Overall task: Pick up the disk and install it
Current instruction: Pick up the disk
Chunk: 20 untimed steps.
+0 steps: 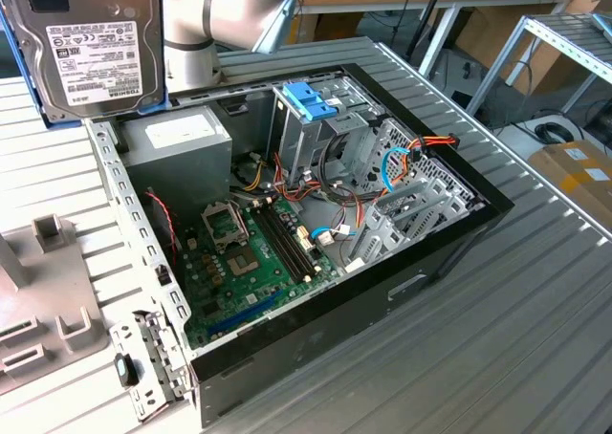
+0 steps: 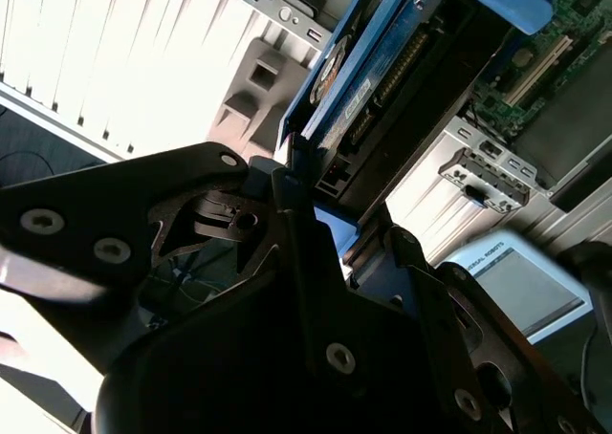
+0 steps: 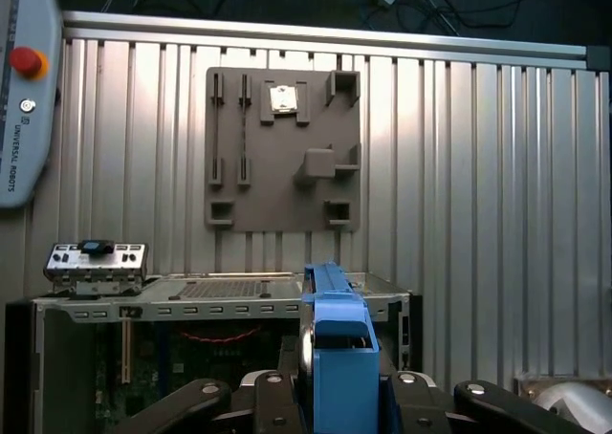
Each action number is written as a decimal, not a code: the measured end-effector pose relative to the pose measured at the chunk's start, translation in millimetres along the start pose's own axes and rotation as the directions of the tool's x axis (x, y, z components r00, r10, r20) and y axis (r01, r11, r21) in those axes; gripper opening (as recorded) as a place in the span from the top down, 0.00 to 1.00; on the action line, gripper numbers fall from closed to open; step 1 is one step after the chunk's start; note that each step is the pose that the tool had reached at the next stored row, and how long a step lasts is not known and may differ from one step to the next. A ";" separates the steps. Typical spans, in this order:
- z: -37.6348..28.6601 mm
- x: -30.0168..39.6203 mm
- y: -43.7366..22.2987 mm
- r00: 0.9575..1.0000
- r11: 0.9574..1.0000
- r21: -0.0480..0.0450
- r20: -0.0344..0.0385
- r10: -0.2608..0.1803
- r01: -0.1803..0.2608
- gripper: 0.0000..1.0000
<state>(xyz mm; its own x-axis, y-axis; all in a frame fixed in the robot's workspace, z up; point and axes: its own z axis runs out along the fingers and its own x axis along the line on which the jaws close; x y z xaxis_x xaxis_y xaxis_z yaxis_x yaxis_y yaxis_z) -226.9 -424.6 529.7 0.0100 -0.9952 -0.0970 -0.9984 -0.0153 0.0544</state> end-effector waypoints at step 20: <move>2.6 4.8 -15.2 1.000 1.000 0.000 -0.001 0.000 0.000 0.63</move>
<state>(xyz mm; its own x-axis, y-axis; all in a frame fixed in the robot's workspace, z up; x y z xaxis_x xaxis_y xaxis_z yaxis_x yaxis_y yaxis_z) -211.8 -428.8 525.8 0.0100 -0.9953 -0.0964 -0.9984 -0.0153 0.0545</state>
